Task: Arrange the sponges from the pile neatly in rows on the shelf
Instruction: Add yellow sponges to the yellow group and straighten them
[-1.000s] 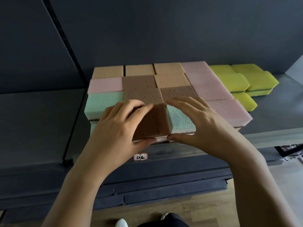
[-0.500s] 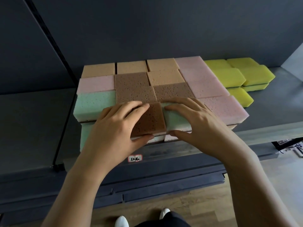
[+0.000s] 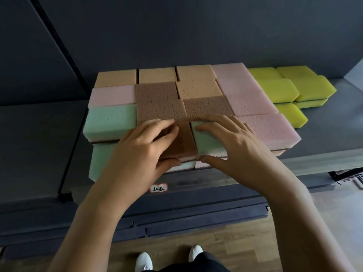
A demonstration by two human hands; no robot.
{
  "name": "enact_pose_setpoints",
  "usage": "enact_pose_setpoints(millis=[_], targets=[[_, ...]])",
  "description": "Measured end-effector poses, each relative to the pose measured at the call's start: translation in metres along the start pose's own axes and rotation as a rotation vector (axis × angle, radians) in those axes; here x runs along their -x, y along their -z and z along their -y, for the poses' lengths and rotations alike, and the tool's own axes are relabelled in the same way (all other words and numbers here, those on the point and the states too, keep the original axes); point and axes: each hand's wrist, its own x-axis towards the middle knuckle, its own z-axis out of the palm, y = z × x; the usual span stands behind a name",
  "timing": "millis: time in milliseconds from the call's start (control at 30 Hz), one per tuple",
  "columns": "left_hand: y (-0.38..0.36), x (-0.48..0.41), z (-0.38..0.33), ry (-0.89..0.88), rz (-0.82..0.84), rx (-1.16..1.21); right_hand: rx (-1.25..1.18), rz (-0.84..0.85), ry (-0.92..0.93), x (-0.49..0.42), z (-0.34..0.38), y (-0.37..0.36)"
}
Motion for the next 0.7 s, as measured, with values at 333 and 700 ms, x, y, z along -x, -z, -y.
enact_pose_setpoints(millis=[333,700], targets=[[0.003,0.003,-0.009,0.066,0.042,-0.057,0.001,0.017,0.005,0.002,0.004,0.004],[0.058,0.083,0.027,0.281,-0.226,-0.078,-0.166,-0.077,0.208,-0.042,0.105,-0.014]])
